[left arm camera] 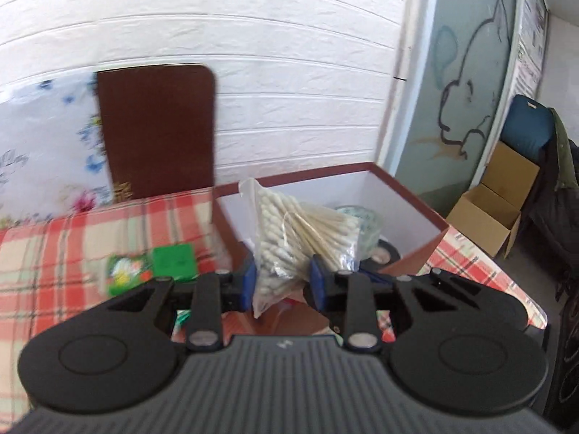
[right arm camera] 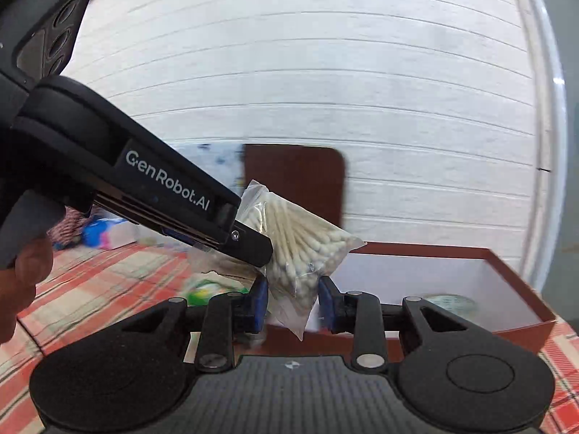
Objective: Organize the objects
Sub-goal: 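Carry the cotton swab bag into the box and release it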
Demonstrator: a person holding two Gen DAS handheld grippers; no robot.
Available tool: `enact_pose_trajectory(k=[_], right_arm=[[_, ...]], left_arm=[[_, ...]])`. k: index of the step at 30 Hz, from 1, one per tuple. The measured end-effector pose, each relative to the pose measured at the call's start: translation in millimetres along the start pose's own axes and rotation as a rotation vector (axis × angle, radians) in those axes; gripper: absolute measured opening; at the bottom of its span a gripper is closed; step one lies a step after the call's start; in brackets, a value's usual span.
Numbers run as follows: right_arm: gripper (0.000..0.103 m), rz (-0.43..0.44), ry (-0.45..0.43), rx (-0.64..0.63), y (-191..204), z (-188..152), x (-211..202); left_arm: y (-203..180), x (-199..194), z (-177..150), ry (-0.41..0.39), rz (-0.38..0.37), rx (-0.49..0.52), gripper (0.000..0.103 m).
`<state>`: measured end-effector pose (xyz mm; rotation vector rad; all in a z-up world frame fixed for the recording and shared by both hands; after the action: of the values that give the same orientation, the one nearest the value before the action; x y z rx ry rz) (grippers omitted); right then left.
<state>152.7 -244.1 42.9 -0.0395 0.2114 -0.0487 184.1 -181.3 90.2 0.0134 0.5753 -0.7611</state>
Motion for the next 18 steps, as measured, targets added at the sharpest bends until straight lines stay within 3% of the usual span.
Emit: enact_pose_trajectory(k=[4,8,9,10,11,13,18], right_arm=[[0.029,-0.082,0.041,0.032,-46,-7,29],[0.028,-0.126,0.073,0.061,-73,-17,57],[0.031,-0.14,0.08,0.059,-78,-19,65],[0.036,-0.166,0.098,0.051,-81,-23,74],[0.048,-0.202,0.117,0.048,-86,-27,81],[0.05,-0.224,0.133,0.087,-93,-31,83],[0.052,-0.216,0.084,0.159,-90,-29,45]], left_arm=[[-21,56,9,0.053,-0.016,0.053,0.033],[-33,96,18,0.082,0.023,0.106,0.034],[-32,105,20,0.092,0.047,0.115,0.037],[-28,112,20,0.105,0.086,0.129,0.047],[-22,117,19,0.119,0.14,0.141,0.05],[-10,117,17,0.14,0.218,0.14,0.053],[-1,92,7,0.115,0.264,0.126,0.059]])
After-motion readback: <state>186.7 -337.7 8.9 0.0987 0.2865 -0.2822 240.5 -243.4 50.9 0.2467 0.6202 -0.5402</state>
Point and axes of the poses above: each gripper's, at about its wrist camera, not at the fingertips, and x roughly the way its jaws point, y to its left, z to its top, the point moved 10 cm from there along x, roughly the way its jaws point, and after that the axes turned 10 degrees about -z, right-handed, at the moved point
